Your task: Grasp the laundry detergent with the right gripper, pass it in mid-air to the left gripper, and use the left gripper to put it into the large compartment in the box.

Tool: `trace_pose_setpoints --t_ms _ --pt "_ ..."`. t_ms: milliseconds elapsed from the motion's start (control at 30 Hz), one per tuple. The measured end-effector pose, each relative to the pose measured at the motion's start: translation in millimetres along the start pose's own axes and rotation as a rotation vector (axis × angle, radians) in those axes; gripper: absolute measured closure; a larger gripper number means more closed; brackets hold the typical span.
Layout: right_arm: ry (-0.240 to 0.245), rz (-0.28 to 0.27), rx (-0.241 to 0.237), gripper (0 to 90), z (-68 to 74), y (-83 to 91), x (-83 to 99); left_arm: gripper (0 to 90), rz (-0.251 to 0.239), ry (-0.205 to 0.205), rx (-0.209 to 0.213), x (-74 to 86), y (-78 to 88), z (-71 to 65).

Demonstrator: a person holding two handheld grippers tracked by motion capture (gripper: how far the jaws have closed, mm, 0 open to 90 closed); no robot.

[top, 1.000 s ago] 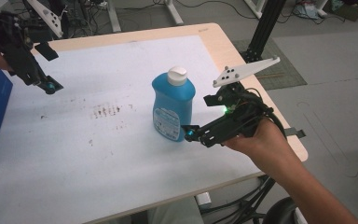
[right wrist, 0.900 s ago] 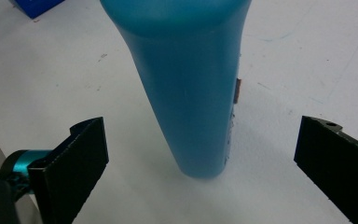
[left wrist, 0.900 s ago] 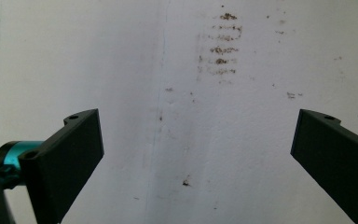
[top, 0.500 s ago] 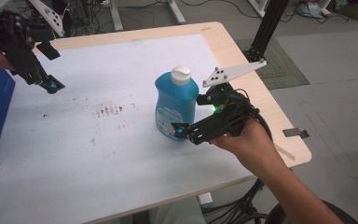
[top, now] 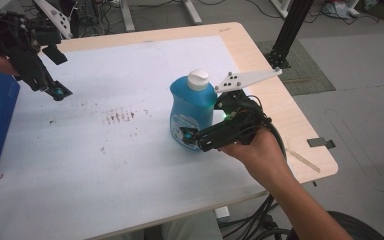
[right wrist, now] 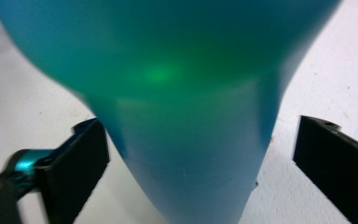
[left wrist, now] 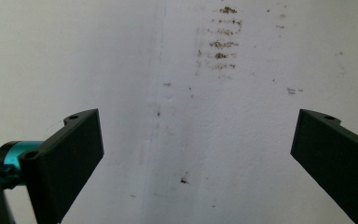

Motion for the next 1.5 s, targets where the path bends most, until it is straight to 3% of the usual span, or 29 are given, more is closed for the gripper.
trace_pose_setpoints --t_ms 100,200,533,633,1500 --pt "-0.009 -0.006 0.002 5.2 -0.8 -2.2 0.8 2.3 0.002 0.003 0.002 0.5 -0.5 0.0" --pt "0.000 -0.035 -0.009 17.2 0.1 -1.1 0.5 2.4 0.000 0.001 0.005 0.1 -1.2 -0.1" --pt "-0.021 -0.051 0.001 17.3 -0.2 -6.3 5.4 2.3 -0.001 -0.003 0.007 0.2 -2.3 -0.3" --pt "-0.022 -0.067 -0.005 24.9 0.0 -7.3 5.8 2.3 -0.002 0.000 0.006 0.2 -2.4 -0.8" --pt "0.027 -0.132 0.032 41.8 -0.3 -13.8 10.9 2.3 0.000 -0.001 0.013 1.4 -5.8 -1.1"
Point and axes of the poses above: each handheld gripper's, and its own axes: y roughly backward along the jaws, x roughly out of its underside, z roughly to its left, the point moved 7 cm from there along -y, roughly forward along the jaws, and after that the axes turned 9 degrees about -y, right-handed, at the moved point
